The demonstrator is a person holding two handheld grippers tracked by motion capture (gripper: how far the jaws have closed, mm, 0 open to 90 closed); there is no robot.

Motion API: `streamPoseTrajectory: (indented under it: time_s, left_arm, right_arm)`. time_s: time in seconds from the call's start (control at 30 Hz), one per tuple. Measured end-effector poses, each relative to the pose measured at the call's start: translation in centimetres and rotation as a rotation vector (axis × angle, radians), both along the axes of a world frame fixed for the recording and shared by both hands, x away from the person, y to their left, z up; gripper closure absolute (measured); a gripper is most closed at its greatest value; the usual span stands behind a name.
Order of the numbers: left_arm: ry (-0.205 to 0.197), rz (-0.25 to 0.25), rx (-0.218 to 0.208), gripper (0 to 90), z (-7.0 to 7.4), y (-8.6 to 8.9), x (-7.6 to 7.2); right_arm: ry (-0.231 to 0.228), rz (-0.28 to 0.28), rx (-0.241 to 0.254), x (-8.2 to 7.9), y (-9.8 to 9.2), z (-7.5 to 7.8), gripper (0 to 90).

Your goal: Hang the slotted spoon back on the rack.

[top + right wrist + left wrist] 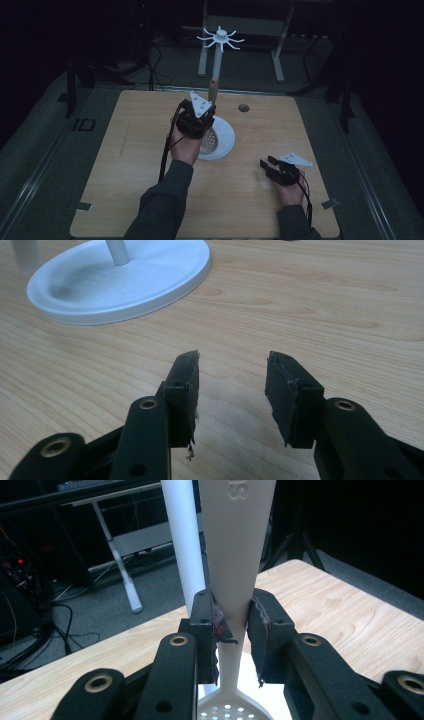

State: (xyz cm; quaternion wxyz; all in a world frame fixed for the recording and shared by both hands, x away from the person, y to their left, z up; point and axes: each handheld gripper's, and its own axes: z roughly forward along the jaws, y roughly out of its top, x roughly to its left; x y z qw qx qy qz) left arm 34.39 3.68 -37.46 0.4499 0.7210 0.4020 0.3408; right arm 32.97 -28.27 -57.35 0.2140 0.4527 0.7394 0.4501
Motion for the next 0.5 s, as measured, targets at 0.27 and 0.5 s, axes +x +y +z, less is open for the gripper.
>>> streamPoseTrajectory:
  time_s: [0.27, 0.5]
  left_arm:
    - [-0.007, 0.034, -0.001, 74.3, 0.8, -0.5, 0.3]
    - [-0.035, 0.054, -0.009, 74.2, 1.8, -1.1, 0.3]
  right_arm:
    - [0.002, 0.002, 0.000, 0.0, 0.0, 0.0, 56.5]
    - [0.004, 0.003, 0.000, 0.0, 0.0, 0.0, 56.5]
